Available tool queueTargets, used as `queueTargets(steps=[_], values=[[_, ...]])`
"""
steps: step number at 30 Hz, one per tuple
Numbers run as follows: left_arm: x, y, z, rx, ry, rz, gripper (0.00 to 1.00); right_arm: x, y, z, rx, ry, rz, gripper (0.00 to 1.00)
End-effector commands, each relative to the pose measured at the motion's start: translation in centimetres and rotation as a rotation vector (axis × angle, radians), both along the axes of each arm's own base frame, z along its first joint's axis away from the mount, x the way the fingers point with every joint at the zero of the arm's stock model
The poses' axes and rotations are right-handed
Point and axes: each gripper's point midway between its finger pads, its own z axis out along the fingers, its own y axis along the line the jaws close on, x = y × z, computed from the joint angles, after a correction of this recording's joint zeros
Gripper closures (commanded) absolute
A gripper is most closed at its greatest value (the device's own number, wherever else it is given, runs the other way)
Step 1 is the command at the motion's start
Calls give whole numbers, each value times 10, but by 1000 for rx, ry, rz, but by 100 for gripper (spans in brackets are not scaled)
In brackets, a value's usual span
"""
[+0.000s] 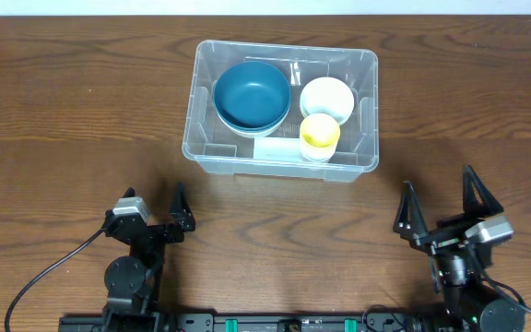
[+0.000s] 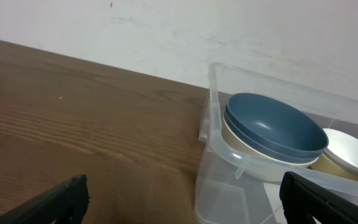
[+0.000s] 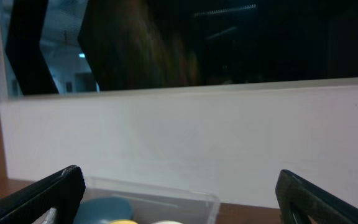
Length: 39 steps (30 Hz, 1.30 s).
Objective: Pack container
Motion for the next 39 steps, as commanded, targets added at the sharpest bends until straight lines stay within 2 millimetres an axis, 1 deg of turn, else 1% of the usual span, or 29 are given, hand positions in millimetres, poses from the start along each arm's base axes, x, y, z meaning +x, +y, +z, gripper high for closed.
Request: queueTargets(steps=[1, 4, 9, 12, 16, 18, 24, 25, 39], values=[[-1, 3, -18, 20, 52, 13, 2, 4, -2, -13, -105, -8, -50, 1], [-1, 3, -18, 20, 52, 13, 2, 10, -2, -29, -112, 25, -50, 1], [-1, 3, -18, 20, 52, 13, 2, 21, -1, -64, -121, 98, -46, 1], [-1, 3, -18, 20, 52, 13, 2, 25, -1, -81, -138, 144, -50, 1], [-1, 3, -18, 20, 52, 13, 2, 27, -1, -94, -199, 185, -62, 1], [-1, 3, -18, 20, 52, 13, 2, 28, 0, -104, -213, 222, -61, 1], [-1, 3, -18, 20, 52, 13, 2, 29, 0, -144, -234, 383, -45, 1], [-1, 3, -18, 20, 52, 13, 2, 29, -1, -146, -234, 392, -49, 1], [-1, 3, -18, 20, 52, 13, 2, 30, -3, -145, -243, 389, -60, 1]])
